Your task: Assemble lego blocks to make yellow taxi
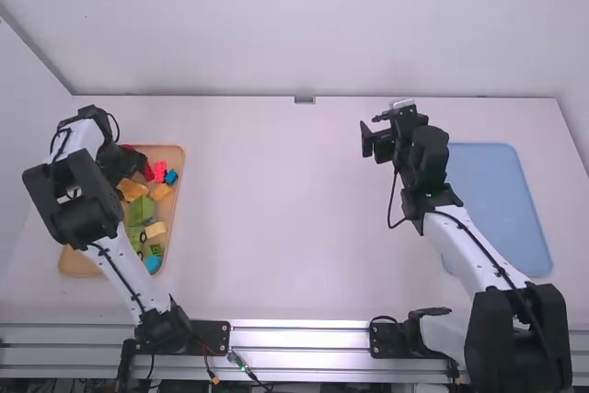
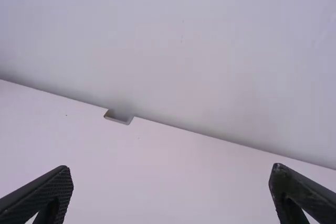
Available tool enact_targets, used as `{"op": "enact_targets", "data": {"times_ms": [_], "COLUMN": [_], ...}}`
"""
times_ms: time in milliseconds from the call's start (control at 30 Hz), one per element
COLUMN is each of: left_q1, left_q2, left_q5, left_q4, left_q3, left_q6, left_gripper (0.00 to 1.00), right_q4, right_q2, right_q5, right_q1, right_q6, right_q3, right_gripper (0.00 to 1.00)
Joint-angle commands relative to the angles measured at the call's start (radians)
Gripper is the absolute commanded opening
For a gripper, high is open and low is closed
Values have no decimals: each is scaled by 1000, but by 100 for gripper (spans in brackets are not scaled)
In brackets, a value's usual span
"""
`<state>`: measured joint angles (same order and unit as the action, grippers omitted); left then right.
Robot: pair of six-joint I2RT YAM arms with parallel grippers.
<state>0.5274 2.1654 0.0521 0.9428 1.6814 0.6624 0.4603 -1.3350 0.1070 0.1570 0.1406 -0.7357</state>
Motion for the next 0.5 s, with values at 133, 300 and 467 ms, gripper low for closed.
{"op": "enact_targets", "data": {"times_ms": [133,300,467], "left_q1": [-5,-11,-10], "left_q2": [26,26,26], "left_q5": [68,88,87], "left_q4": [50,70,40], "left_q3": [62,42,1], "left_q6": [28,48,45], "left_gripper": [84,85,85], "right_q4": [5,5,8], "right_q2": [-6,-6,-6], "right_q5": [0,0,0], "right_q1": [0,0,0], "right_q6": [-2,-2,-2], "right_q3": [-43,-43,-43], "right_gripper": [99,99,99]}}
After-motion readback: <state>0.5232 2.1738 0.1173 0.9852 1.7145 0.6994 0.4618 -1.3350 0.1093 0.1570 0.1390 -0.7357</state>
